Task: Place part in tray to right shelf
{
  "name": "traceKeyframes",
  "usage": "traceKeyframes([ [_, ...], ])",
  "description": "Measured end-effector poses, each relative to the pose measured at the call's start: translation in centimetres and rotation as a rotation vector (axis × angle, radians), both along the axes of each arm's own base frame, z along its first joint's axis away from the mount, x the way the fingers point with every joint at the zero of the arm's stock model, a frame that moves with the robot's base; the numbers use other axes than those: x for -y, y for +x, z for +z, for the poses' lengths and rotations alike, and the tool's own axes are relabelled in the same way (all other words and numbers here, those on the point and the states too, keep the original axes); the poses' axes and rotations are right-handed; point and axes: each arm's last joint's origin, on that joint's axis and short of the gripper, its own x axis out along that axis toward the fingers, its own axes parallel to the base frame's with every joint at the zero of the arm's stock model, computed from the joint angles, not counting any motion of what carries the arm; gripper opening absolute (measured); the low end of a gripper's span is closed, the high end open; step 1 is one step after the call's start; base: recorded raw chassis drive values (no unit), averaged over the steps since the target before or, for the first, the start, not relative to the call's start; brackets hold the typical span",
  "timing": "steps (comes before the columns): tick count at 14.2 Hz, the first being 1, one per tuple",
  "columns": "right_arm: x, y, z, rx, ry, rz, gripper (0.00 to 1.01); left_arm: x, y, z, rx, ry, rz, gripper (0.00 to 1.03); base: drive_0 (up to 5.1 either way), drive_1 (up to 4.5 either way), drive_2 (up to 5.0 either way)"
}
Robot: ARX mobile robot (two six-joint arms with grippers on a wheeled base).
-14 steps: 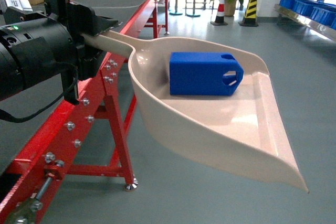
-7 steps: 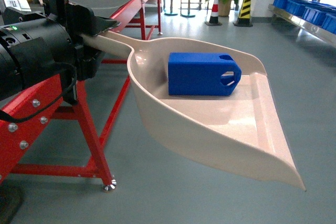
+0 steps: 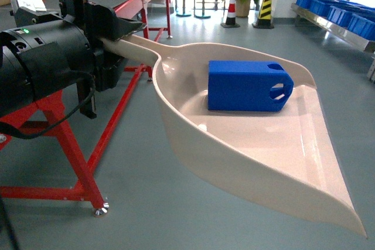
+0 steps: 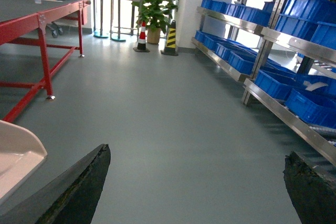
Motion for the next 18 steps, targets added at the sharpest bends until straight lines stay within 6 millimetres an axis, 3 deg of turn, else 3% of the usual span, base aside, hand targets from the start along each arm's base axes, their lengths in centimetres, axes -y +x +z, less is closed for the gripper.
traceKeyframes([
  [18, 0.0, 0.0, 0.0, 0.0, 0.0, 0.001, 0.98, -0.55, 0.14, 0.02, 0.001, 0.0, 0.031, 0.12, 5.0, -2.34, -2.3],
])
